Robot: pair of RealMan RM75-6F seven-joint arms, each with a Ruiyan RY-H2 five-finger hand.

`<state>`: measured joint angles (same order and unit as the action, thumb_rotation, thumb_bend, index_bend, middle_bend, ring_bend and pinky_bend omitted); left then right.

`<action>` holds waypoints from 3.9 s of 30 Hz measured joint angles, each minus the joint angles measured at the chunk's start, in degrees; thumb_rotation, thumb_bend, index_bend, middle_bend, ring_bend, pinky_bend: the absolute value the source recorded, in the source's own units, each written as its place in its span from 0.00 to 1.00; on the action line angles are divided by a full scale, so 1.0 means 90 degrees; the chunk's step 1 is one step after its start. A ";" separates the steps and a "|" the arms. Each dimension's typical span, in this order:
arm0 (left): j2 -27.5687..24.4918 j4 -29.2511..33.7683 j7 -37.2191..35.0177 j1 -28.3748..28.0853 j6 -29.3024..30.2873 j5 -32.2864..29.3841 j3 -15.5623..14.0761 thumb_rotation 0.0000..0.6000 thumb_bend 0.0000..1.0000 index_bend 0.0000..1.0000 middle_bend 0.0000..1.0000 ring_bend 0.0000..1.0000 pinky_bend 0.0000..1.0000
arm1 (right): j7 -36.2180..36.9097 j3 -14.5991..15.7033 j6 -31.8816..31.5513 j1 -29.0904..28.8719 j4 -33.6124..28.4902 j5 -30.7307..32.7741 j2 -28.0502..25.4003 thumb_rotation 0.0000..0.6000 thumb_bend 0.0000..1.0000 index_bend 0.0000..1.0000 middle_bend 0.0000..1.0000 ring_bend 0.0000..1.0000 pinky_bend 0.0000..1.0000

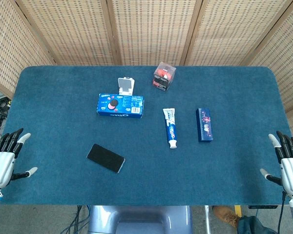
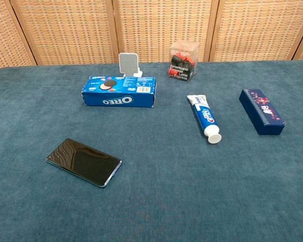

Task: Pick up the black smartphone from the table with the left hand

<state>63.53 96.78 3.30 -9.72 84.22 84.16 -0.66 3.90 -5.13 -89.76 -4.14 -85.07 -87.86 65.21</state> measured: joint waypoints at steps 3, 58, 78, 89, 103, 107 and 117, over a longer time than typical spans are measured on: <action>0.0035 -0.0035 0.0021 -0.0021 -0.0066 0.0027 0.0017 1.00 0.00 0.00 0.00 0.00 0.00 | 0.0020 0.0007 -0.0020 0.0010 -0.0023 -0.0023 -0.0014 1.00 0.00 0.00 0.00 0.00 0.00; 0.3461 -0.3373 -0.0306 -0.2210 -0.2578 0.0939 -0.0180 1.00 0.33 0.22 0.00 0.00 0.00 | 0.0328 -0.0052 0.0566 -0.0168 0.0190 0.0327 0.0009 1.00 0.00 0.00 0.00 0.00 0.00; 0.3832 -0.3812 -0.0455 -0.2311 -0.2658 0.0813 -0.0194 1.00 0.54 0.26 0.00 0.00 0.00 | 0.0337 -0.0042 0.0637 -0.0196 0.0210 0.0348 0.0028 1.00 0.00 0.00 0.00 0.00 0.00; 0.3836 -0.3844 -0.0482 -0.2387 -0.2621 0.0752 -0.0122 1.00 0.62 0.34 0.00 0.00 0.00 | 0.0367 -0.0024 0.0646 -0.0202 0.0211 0.0321 0.0022 1.00 0.00 0.00 0.00 0.00 0.00; 0.3420 -0.3130 0.0363 -0.3197 -0.3962 0.0031 0.0458 1.00 0.60 0.16 0.00 0.00 0.00 | 0.0301 -0.0007 0.0732 -0.0229 0.0222 0.0349 0.0053 1.00 0.00 0.00 0.00 0.00 0.00; 0.3358 -0.2951 0.1013 -0.3478 -0.4294 -0.0405 0.0751 1.00 0.59 0.01 0.00 0.00 0.00 | 0.0282 -0.0001 0.0786 -0.0252 0.0239 0.0367 0.0069 1.00 0.00 0.00 0.00 0.00 0.00; 0.3301 -0.2598 0.2105 -0.4011 -0.4663 -0.1458 0.1309 1.00 0.59 0.00 0.00 0.00 0.00 | 0.0276 0.0002 0.0835 -0.0266 0.0254 0.0398 0.0080 1.00 0.00 0.00 0.00 0.00 0.00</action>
<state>93.24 73.39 22.25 -45.82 42.25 71.04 11.13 6.38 -5.11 -82.25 -6.54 -82.79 -84.28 65.94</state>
